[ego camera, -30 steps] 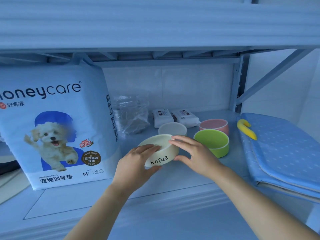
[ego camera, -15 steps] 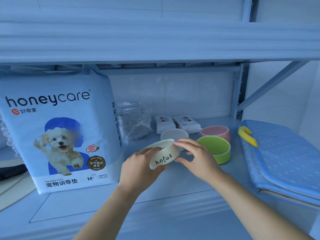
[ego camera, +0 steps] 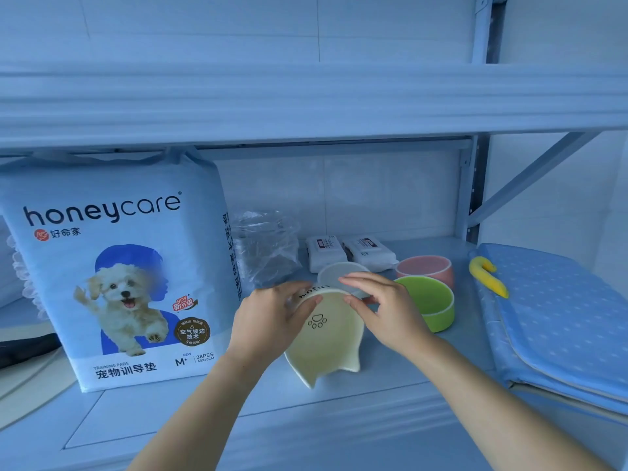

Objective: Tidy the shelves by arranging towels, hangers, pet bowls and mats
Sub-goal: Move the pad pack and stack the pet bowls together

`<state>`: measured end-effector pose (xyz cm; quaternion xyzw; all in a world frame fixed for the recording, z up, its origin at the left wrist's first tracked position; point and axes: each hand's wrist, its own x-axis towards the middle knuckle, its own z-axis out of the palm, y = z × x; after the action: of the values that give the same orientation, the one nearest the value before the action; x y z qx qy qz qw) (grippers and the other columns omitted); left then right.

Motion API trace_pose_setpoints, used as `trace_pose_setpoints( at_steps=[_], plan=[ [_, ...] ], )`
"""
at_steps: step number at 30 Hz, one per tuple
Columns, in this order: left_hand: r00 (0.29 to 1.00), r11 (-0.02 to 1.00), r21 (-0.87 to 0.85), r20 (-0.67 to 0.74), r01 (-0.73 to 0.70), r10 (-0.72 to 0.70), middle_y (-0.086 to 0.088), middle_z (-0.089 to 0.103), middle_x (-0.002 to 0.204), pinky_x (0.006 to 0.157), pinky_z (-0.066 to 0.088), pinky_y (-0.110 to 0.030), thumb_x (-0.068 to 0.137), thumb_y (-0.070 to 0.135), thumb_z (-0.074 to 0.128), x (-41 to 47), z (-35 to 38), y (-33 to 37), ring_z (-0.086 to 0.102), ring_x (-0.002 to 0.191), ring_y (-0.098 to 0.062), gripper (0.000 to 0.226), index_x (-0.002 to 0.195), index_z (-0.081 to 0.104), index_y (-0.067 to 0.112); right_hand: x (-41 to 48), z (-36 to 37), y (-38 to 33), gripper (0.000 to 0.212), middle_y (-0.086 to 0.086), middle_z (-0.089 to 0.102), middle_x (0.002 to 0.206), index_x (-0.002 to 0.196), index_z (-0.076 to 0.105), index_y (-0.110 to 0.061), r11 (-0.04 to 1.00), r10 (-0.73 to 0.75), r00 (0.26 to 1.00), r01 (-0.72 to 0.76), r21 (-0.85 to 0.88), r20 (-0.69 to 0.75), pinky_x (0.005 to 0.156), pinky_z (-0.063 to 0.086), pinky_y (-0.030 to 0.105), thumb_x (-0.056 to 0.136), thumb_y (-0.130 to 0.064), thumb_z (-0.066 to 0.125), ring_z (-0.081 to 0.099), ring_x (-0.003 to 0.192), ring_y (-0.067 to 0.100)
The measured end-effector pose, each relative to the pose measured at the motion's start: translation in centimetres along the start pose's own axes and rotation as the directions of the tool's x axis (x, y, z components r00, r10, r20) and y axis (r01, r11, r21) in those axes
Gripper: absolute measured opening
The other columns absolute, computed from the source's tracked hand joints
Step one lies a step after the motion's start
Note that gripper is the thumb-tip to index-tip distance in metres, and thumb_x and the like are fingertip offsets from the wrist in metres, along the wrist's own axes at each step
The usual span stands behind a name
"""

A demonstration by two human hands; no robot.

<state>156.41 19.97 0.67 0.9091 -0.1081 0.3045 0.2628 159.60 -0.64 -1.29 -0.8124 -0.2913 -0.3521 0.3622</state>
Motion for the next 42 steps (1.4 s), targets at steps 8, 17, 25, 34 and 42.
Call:
trace_pose_setpoints(
  at_steps=[8, 17, 25, 34, 42],
  plan=[
    [0.996, 0.998, -0.042, 0.076, 0.050, -0.047, 0.017, 0.069, 0.087, 0.067, 0.052, -0.028, 0.089, 0.047, 0.049, 1.3, 0.4, -0.1, 0.064, 0.080, -0.010, 0.020, 0.103, 0.063, 0.043, 0.0, 0.3, 0.5, 0.031, -0.008, 0.067, 0.109, 0.117, 0.065, -0.020, 0.998, 0.060, 0.996, -0.061, 0.009, 0.066, 0.077, 0.051, 0.019, 0.086, -0.021, 0.066, 0.062, 0.095, 0.006],
    [0.985, 0.995, -0.090, 0.162, -0.046, 0.060, 0.009, 0.040, 0.143, 0.084, 0.032, -0.010, 0.082, -0.005, 0.034, 0.2, 2.2, -1.2, 0.046, 0.118, -0.012, 0.070, 0.141, 0.034, 0.033, -0.6, 0.8, 1.9, 0.041, -0.004, 0.069, 0.101, 0.125, 0.058, -0.023, 0.979, 0.201, 0.975, -0.196, -0.060, 0.093, 0.072, 0.051, 0.023, 0.085, -0.016, 0.063, 0.063, 0.078, 0.004],
    [0.982, 0.989, -0.092, 0.160, 0.113, -0.098, 0.004, 0.057, 0.127, 0.061, 0.036, -0.009, 0.077, -0.004, 0.035, -0.6, 3.2, -2.3, 0.054, 0.084, -0.016, 0.066, 0.131, 0.049, 0.032, -1.1, 1.1, 2.2, 0.037, -0.007, 0.065, 0.108, 0.118, 0.064, -0.022, 0.987, 0.153, 0.975, -0.159, 0.023, 0.162, 0.065, 0.050, 0.013, 0.082, -0.016, 0.069, 0.059, 0.083, -0.004],
    [0.942, 0.945, -0.154, 0.223, 0.287, -0.250, 0.002, 0.063, 0.096, 0.054, 0.047, -0.025, 0.085, 0.006, 0.038, -1.1, 3.9, -4.0, 0.060, 0.073, -0.017, 0.048, 0.121, 0.056, 0.032, -1.7, 1.8, 2.2, 0.023, -0.006, 0.066, 0.109, 0.106, 0.070, -0.014, 0.989, 0.134, 0.965, -0.145, 0.032, 0.224, 0.067, 0.051, 0.014, 0.084, -0.013, 0.067, 0.061, 0.088, 0.008],
    [0.981, 0.979, -0.154, 0.161, 0.131, -0.106, 0.014, 0.054, 0.116, 0.075, 0.048, -0.025, 0.092, 0.029, 0.050, -0.5, 3.4, -3.7, 0.057, 0.078, -0.007, 0.024, 0.114, 0.060, 0.031, -1.4, 1.6, 2.3, 0.021, -0.007, 0.067, 0.105, 0.104, 0.071, -0.015, 0.989, 0.136, 0.964, -0.145, 0.023, 0.227, 0.068, 0.054, 0.022, 0.082, -0.015, 0.069, 0.060, 0.088, 0.007]
  ],
)
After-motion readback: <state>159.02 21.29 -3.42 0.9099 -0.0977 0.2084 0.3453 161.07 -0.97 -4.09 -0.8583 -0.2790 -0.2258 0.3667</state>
